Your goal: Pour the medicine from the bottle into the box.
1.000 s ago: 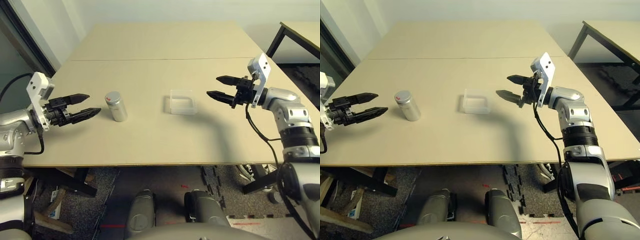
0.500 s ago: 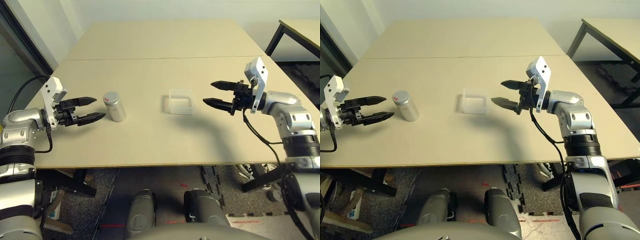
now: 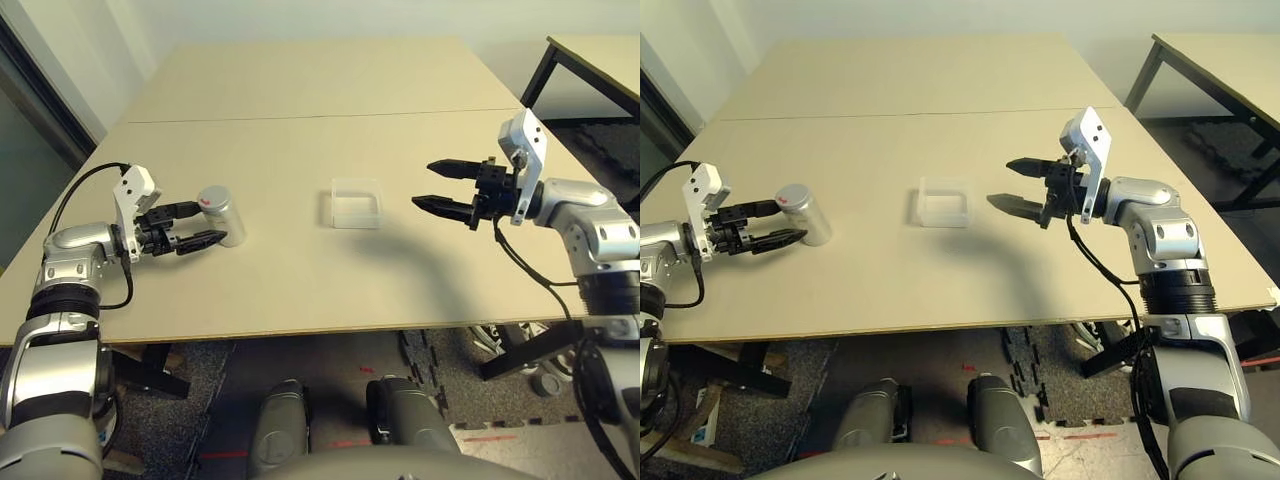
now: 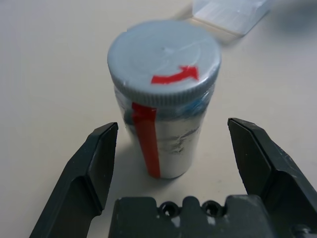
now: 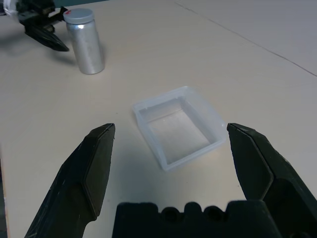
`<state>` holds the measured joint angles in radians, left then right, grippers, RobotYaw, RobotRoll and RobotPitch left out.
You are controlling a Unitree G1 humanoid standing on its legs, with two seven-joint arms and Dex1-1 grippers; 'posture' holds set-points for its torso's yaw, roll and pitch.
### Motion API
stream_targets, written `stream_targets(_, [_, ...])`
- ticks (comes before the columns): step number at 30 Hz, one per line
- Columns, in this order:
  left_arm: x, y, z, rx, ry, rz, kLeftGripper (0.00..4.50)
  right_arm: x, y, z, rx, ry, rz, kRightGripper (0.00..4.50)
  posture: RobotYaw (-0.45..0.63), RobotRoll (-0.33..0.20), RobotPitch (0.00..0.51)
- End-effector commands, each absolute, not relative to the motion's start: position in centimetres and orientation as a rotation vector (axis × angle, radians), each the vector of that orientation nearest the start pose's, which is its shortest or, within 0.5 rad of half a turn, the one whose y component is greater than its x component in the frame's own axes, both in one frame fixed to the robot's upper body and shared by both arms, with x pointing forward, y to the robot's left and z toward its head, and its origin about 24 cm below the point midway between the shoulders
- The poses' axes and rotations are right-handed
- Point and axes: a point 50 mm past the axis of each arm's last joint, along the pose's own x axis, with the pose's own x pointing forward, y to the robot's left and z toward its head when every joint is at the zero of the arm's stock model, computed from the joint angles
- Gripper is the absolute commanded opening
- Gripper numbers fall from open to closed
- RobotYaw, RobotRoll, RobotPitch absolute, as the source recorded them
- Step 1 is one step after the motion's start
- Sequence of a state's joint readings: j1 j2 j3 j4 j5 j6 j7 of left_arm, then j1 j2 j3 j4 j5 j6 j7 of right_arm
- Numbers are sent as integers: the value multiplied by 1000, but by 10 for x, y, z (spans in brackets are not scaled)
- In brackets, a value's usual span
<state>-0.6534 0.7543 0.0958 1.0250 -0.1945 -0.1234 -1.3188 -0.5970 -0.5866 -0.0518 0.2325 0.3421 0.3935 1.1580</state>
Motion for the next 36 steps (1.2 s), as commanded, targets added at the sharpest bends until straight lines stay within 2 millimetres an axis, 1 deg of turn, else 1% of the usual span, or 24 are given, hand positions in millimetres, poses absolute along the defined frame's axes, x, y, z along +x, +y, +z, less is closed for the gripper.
stream_targets(1, [311,317,99,225,333,-827,4452,319,-204,167,-174,97,1087,4500,-82,0,47])
stream_targets(8, [317,308,93,219,329,-827,4452,315,-201,167,-170,104,1101,4500,-108,0,55])
stream_targets(12, [321,301,91,212,318,-829,4452,313,-203,169,-173,109,1102,4500,-129,0,55])
stream_targets(15, [325,298,91,196,301,-813,3866,313,-204,171,-175,111,1100,4500,-138,0,55])
stream_targets(18, [325,297,91,178,295,-817,2829,312,-205,172,-173,112,1092,4500,-137,0,56])
stream_targets(24, [322,298,94,177,295,-876,2793,311,-202,172,-165,119,1115,4500,-117,0,56])
stream_targets(28, [317,291,97,169,315,-1009,2793,309,-191,172,-156,146,1186,4500,-95,0,59])
stream_targets(30, [317,284,101,191,294,-1052,2793,310,-179,173,-157,165,1236,4500,-58,0,63])
stream_targets(33, [317,277,106,180,274,-1082,2793,312,-165,174,-160,196,1290,4500,-43,0,64])
stream_targets(36, [316,265,114,219,248,-1149,2793,318,-144,182,-163,169,1361,4500,-13,0,65])
